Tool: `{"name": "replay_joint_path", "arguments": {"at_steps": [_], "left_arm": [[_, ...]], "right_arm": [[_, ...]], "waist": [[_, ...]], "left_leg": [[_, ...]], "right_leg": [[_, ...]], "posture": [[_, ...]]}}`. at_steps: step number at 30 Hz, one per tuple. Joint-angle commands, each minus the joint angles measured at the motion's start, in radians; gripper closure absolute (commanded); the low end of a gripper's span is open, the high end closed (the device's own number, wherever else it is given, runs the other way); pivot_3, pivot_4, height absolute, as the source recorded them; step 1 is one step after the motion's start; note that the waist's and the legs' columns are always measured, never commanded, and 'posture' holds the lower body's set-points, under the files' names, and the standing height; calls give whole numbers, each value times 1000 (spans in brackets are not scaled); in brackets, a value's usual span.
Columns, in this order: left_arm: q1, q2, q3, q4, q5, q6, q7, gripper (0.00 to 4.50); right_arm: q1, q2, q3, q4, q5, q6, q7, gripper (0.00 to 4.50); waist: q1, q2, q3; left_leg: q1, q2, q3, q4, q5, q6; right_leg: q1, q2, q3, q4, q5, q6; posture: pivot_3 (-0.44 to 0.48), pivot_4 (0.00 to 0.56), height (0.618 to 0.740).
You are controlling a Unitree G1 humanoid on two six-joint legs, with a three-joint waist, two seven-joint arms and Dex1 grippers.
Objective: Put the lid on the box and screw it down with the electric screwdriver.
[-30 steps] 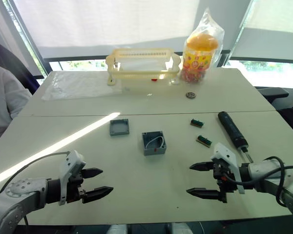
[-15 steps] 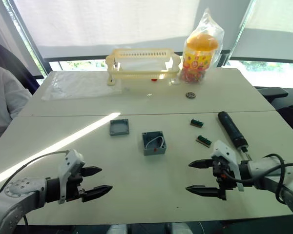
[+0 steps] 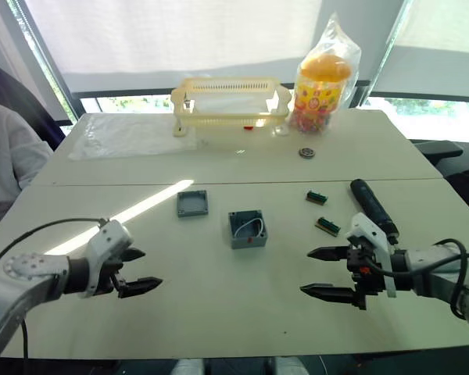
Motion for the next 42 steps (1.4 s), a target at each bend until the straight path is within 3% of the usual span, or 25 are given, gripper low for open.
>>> {"name": "replay_joint_path", "arguments": {"at_steps": [1, 4, 7, 14, 22, 29, 32, 39, 42], "left_arm": [[-270, 16, -109, 35, 0, 9, -110, 0], [-510, -58, -290, 109, 96, -35, -192, 0], [-682, -188, -443, 215, 183, -75, -242, 0], [-813, -409, -666, 431, 372, -231, -332, 0], [-844, -505, -717, 564, 484, -330, -404, 0], [-852, -576, -719, 655, 546, -385, -425, 0], [-863, -603, -717, 687, 571, -410, -435, 838], [-874, -634, -721, 742, 628, -448, -457, 4430], [-876, -642, -715, 757, 641, -456, -464, 4430]], "right_arm": [[-67, -13, -24, -62, 60, 61, -35, 48], [-107, -11, 50, -118, 20, 87, -94, 48], [-141, 20, 100, -150, 5, 128, -172, 48], [-161, 138, 129, -212, 29, 247, -355, 48], [-97, 275, -2, -230, 83, 353, -520, 48], [-36, 301, -111, -307, 171, 399, -569, 48], [-47, 314, -113, -313, 192, 411, -606, 0], [-77, 337, -108, -314, 220, 426, -684, 0], [-77, 338, -109, -316, 234, 428, -706, 0]], "waist": [[1, 0, 0], [-4, 0, 0], [-7, -1, 0], [-9, -2, 1], [-7, -1, 0], [-6, -1, 1], [-7, -1, 1], [-7, -1, 0], [-7, -1, 0]], "left_leg": [[0, 0, 0, 1, 0, 0], [0, -1, 0, 0, 0, 0], [-1, -1, 0, 0, 0, 0], [-1, -1, -1, 0, 0, 1], [-1, -1, -2, 1, 0, 1], [-1, -1, -2, 1, 0, 1], [-1, -1, -2, 1, 0, 1], [-1, -1, -2, 1, 0, 1], [-1, -1, -2, 1, 0, 1]], "right_leg": [[0, 0, -1, 0, 0, 0], [1, 0, 0, 0, 2, 4], [0, 0, 0, 0, 4, 7], [-3, 1, 1, 5, 4, 8], [-4, 1, 1, 10, 4, 8], [-4, 1, 1, 10, 4, 8], [-4, 1, 1, 10, 4, 8], [-4, 1, 1, 10, 4, 8], [-4, 1, 1, 10, 3, 9]], "posture": [[0, 150, 740], [0, 150, 740], [0, 150, 740], [0, 150, 740], [0, 150, 740], [0, 150, 740], [0, 150, 740], [0, 150, 740], [0, 150, 740]]}}
